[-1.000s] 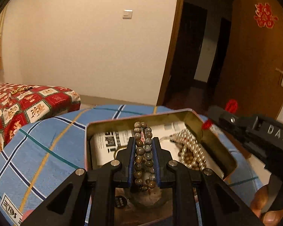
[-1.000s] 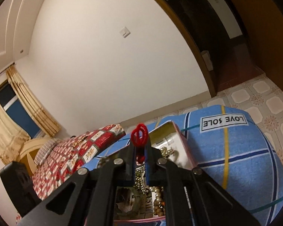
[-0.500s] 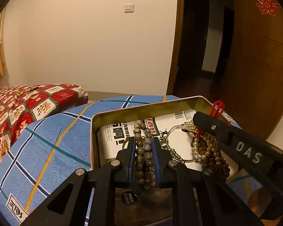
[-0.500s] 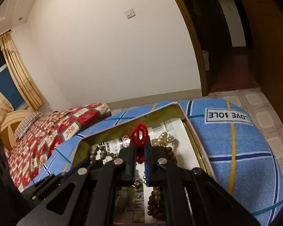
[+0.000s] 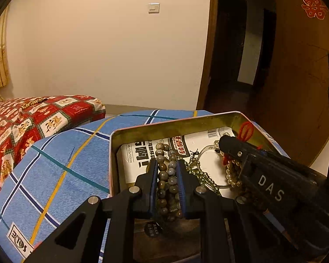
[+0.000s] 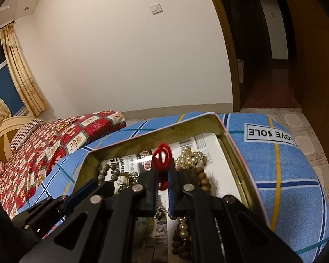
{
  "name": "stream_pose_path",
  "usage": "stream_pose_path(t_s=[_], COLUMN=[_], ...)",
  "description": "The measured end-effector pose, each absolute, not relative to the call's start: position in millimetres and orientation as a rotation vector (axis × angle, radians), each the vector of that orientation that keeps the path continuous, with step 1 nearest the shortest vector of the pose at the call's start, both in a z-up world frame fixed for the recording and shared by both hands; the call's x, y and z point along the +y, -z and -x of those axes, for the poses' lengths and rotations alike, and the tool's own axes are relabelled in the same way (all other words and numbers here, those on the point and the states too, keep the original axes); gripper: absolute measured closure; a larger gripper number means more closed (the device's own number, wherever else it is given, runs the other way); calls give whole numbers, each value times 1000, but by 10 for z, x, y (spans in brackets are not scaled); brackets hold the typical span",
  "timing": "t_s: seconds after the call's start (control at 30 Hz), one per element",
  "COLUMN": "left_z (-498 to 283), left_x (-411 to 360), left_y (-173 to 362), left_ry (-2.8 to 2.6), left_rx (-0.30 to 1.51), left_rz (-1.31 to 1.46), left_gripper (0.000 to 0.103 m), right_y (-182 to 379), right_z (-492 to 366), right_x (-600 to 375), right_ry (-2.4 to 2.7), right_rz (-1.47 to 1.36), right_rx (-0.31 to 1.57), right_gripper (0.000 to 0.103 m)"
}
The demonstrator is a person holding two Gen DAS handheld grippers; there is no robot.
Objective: Organize jewelry
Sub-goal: 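Carry both bracelets into the pink tin and open both tools to release them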
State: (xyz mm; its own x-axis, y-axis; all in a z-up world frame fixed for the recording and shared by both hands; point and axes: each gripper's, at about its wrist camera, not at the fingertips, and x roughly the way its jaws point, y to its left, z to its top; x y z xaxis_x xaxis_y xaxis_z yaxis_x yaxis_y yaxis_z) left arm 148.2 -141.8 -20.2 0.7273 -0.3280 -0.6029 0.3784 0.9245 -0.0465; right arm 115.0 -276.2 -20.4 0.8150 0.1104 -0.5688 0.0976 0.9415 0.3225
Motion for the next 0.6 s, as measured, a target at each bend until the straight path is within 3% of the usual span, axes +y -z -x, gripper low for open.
stream_pose_path(t_s=[0.3, 0.5, 0.53, 0.6], left_z=[-1453, -1430, -1425, -1405], left_x=[-1425, -1465, -1471, -1482], left_y=[188, 185, 187, 181], left_ry=[351, 329, 334, 332], left_rx=[632, 617, 616, 608], left_rz=[-111, -150, -153, -158], left_gripper=[86, 84, 80, 46], right_y=[219, 153, 141, 105], right_z=[-1153, -1089, -1077, -1027], right_x=[-2765, -2814, -2825, -2860], right_ry=[-15, -25, -23, -5], right_rz=[-357, -405, -412, -426], right_rx=[630, 580, 570, 536], right_gripper=[92, 82, 75, 61])
